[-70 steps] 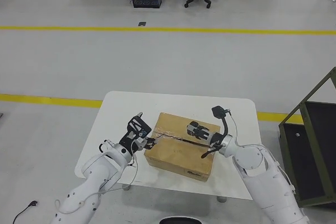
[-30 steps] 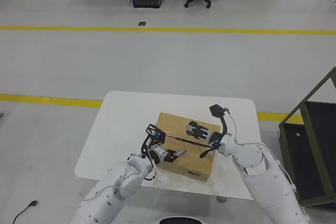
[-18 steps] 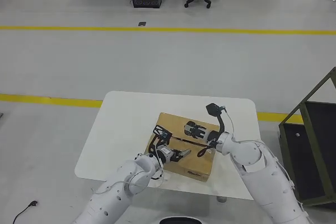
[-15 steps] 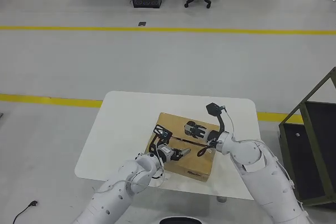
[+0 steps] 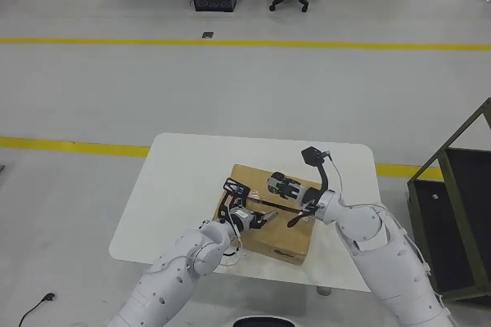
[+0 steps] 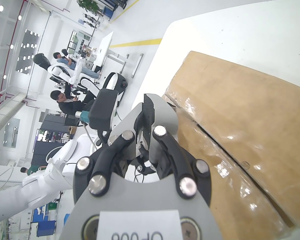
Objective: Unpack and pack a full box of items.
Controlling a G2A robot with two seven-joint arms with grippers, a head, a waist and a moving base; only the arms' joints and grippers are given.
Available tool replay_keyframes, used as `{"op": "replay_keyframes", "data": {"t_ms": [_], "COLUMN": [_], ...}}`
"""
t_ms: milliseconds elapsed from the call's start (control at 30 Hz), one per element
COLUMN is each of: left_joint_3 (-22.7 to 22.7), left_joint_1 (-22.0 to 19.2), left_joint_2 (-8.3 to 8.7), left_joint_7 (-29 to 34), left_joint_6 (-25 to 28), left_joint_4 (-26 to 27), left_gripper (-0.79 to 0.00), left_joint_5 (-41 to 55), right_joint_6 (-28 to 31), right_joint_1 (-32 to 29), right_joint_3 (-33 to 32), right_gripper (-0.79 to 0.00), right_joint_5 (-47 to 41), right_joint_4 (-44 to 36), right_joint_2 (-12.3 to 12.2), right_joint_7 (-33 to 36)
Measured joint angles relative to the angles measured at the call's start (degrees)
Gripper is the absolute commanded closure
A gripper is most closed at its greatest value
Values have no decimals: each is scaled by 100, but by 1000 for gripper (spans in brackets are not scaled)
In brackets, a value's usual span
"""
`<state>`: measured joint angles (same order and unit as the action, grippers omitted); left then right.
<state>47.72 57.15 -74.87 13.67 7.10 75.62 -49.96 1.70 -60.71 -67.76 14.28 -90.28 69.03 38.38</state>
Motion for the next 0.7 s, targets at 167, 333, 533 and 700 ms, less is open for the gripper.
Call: {"op": "replay_keyframes", "data": {"t_ms": [167, 333, 533, 700], "left_joint_3": [6, 20, 52, 91], "left_joint_1": [-91, -163, -188, -179], "left_joint_2": [-59, -108, -148, -172], "left_joint_7": [-26, -77, -109, -159], "left_joint_6": [-24, -30, -9, 8], "left_joint_4": [-135, -240, -285, -303], "left_gripper": [-659, -363, -197, 0], "left_joint_5": [60, 55, 35, 13], "right_joint_6": [-27, -63, -91, -105], "right_joint_1": [-20, -42, -35, -5], "right_joint_3": [2, -3, 5, 24], "right_gripper": [0, 0, 0, 0], "right_joint_5": [44, 68, 93, 99], "right_joint_4": [-35, -60, -68, -27], "right_joint_2": [-7, -15, -20, -19], "right_joint_7": [19, 53, 83, 98]}}
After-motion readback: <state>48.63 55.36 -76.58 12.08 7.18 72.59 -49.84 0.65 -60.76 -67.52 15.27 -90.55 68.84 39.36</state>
